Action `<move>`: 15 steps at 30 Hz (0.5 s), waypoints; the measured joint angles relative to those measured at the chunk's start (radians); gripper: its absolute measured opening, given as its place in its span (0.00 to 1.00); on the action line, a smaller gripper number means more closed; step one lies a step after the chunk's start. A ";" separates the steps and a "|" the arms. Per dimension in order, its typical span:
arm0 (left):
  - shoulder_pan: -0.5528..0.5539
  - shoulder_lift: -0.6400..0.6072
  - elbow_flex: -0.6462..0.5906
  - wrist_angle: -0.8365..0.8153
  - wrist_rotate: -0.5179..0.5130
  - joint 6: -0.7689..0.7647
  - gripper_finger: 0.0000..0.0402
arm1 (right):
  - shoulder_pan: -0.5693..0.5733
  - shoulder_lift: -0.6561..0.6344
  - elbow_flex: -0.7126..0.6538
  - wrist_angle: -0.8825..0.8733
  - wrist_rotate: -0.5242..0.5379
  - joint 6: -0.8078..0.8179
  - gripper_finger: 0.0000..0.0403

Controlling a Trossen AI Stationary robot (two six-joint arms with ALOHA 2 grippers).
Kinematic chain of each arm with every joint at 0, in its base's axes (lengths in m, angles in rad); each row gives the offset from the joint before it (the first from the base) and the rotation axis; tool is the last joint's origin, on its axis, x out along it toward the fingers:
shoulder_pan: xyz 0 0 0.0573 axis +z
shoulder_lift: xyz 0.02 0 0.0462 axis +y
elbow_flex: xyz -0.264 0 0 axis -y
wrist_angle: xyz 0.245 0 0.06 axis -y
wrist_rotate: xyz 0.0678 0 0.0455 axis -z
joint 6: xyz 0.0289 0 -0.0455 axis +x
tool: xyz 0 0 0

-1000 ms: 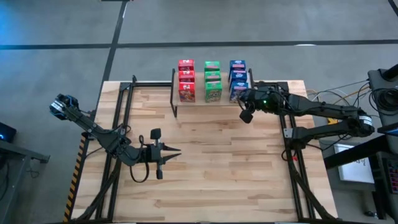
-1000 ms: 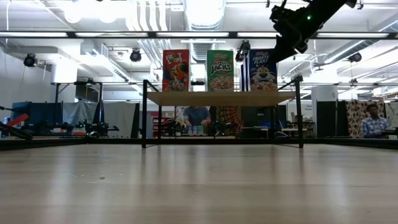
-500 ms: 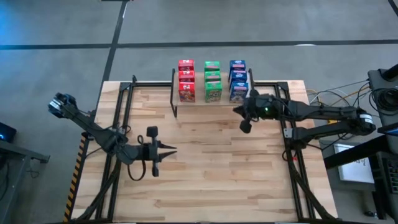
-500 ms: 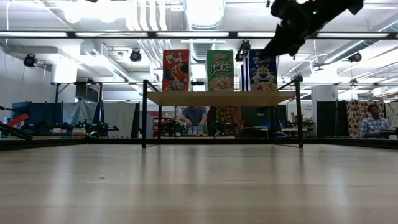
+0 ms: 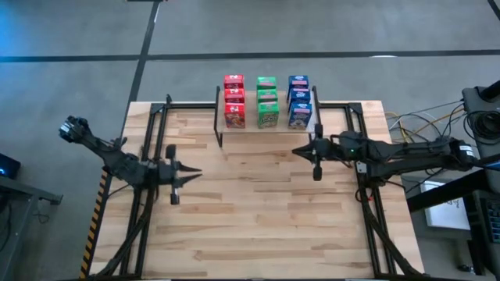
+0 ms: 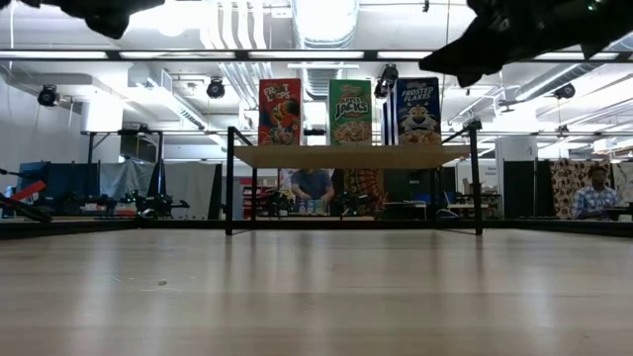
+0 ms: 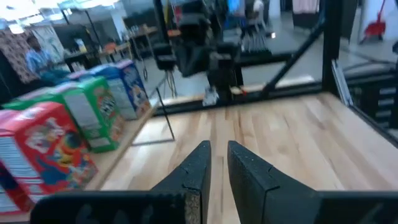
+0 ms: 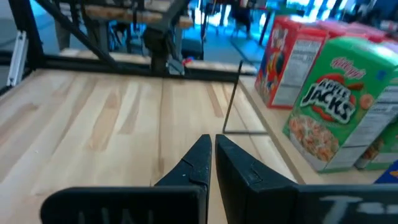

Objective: Stack cereal on shelf
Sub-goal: Return to Home Position

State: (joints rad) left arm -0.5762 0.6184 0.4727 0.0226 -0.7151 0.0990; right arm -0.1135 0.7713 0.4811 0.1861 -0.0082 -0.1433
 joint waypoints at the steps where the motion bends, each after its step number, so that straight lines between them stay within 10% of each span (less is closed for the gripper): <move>1: 0.002 -0.036 -0.019 0.011 0.000 0.015 0.09 | 0.000 -0.014 -0.016 0.018 0.000 -0.004 0.03; 15: 0.031 -0.449 -0.176 0.041 -0.001 0.131 0.09 | 0.000 -0.188 -0.209 0.229 -0.079 -0.001 0.03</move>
State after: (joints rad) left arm -0.5449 0.1698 0.2971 0.0634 -0.7158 0.2302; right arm -0.1135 0.5835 0.2725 0.4153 -0.0872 -0.1439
